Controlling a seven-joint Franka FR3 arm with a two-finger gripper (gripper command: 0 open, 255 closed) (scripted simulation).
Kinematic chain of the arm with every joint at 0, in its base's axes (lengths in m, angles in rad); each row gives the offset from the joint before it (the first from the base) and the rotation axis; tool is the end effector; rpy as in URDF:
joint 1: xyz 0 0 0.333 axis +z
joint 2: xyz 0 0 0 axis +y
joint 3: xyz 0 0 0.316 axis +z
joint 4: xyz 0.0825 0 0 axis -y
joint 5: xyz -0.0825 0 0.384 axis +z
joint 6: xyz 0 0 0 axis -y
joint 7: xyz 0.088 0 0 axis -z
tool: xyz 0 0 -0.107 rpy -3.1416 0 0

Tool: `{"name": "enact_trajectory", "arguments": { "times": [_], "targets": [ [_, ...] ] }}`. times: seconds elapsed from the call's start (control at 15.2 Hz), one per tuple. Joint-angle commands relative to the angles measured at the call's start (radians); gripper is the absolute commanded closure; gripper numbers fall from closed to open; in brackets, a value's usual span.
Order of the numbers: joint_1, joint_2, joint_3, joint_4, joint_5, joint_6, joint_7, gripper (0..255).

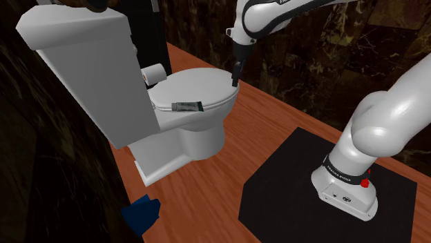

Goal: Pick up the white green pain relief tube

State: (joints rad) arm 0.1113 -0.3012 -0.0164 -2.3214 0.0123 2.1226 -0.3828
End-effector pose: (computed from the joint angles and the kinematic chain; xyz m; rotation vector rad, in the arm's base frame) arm 0.4631 0.0443 0.4693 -3.0495 -0.7338 -0.1625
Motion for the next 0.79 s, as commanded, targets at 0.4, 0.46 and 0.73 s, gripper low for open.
{"name": "enact_trajectory", "arguments": {
  "times": [0.4,0.46,0.73],
  "targets": [
    [0.056,0.270,-0.003,0.151,0.113,0.162,-0.199,0],
    [0.062,0.303,0.000,0.175,0.129,0.175,-0.224,0],
    [0.075,0.433,0.022,0.280,0.188,0.216,-0.320,0]
  ]
}}
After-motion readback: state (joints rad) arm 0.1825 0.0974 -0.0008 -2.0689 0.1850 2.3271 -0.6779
